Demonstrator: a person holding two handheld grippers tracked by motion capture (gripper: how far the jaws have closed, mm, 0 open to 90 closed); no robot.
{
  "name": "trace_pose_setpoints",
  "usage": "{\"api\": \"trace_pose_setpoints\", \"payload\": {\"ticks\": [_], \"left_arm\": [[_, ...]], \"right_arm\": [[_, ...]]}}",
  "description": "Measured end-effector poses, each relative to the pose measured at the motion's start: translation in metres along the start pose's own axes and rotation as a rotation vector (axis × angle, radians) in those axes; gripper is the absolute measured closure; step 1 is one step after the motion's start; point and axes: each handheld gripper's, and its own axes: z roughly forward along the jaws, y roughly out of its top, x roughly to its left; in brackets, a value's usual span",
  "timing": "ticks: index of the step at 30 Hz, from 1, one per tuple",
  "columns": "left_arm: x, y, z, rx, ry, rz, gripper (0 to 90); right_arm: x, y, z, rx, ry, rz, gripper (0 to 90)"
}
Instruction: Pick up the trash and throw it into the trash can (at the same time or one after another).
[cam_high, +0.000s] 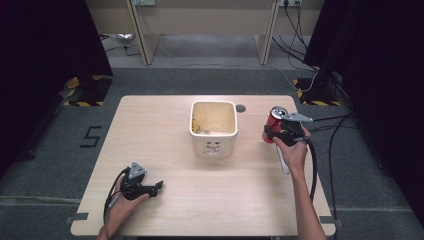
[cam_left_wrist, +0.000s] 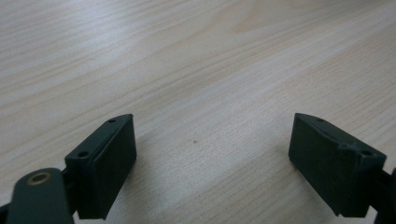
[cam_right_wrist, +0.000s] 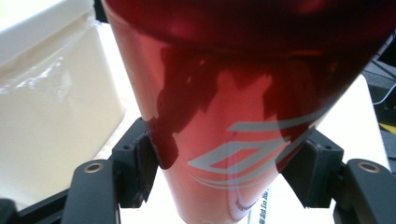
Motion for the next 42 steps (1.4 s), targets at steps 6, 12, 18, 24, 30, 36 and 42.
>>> {"api": "trace_pose_setpoints", "payload": {"ticks": [6, 12, 18, 24, 30, 36, 42], "left_arm": [[0.0, 0.0, 0.0, 0.003, 0.0, 0.004, 14.2], [0.0, 0.0, 0.0, 0.003, 0.0, 0.003, 14.2], [0.0, 0.0, 0.0, 0.003, 0.0, 0.004, 14.2], [0.0, 0.0, 0.0, 0.004, 0.0, 0.004, 14.2], [0.0, 0.0, 0.0, 0.003, 0.0, 0.005, 14.2], [0.0, 0.0, 0.0, 0.004, 0.0, 0.005, 14.2], [0.0, 0.0, 0.0, 0.005, -0.001, 0.005, 14.2]], "right_arm": [[0.012, 0.019, -0.017, -0.017, 0.019, -0.019, 34.3], [0.021, 0.037, -0.028, -0.034, 0.032, -0.037, 34.3], [0.025, 0.051, -0.032, -0.042, 0.037, -0.045, 34.3], [0.031, 0.063, -0.033, -0.049, 0.051, -0.059, 34.3], [0.036, 0.075, -0.034, -0.052, 0.06, -0.064, 34.3], [0.04, 0.088, -0.033, -0.054, 0.066, -0.071, 34.3], [0.046, 0.1, -0.035, -0.065, 0.071, -0.08, 34.3]]}}
